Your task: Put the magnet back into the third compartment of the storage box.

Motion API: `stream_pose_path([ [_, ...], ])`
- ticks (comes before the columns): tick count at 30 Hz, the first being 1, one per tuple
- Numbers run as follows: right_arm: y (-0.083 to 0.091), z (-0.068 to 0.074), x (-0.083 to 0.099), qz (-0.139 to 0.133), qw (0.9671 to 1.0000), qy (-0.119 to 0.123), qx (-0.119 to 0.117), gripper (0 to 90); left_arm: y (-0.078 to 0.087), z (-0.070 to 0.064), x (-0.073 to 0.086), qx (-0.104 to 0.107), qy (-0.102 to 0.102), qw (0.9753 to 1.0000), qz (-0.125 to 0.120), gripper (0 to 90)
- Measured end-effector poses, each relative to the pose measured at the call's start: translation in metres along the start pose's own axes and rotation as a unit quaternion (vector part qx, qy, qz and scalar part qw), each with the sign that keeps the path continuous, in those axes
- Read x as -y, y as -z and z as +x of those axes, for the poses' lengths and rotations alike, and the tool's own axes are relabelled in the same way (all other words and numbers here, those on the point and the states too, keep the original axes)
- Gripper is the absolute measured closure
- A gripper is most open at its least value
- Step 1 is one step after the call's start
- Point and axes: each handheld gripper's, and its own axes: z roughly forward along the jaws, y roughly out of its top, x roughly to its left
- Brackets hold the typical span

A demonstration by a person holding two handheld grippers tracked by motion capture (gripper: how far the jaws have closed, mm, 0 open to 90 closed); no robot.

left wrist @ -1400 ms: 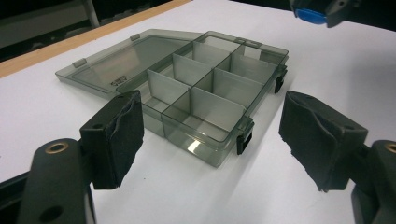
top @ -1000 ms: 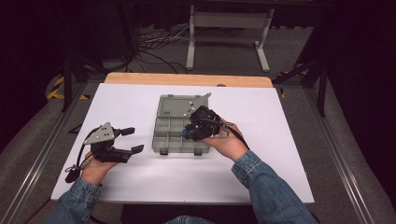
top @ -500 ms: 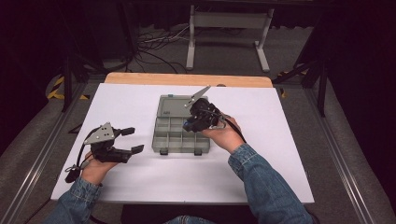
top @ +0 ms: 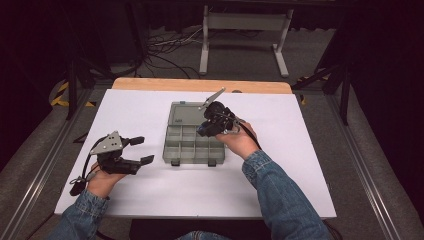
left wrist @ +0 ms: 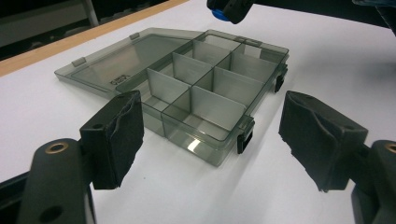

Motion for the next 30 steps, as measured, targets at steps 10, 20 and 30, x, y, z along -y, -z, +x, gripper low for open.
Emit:
stream_pose_path([
  [10, -0.011, -0.012, 0.002, 0.012, 0.9997, -0.019, 0.007, 62.9, 0.000, 0.000, 0.000, 0.000, 0.000, 1.0000, -0.001, 22.6],
  [20, -0.022, -0.013, 0.003, 0.026, 0.9995, -0.020, 0.003, 62.8, 0.000, 0.000, 0.000, -0.001, 0.000, 1.0000, -0.001, 22.7],
  [30, -0.033, -0.014, 0.004, 0.039, 0.9990, -0.023, 0.000, 62.7, 0.001, 0.001, 0.000, 0.000, -0.001, 1.0000, -0.002, 22.6],
])
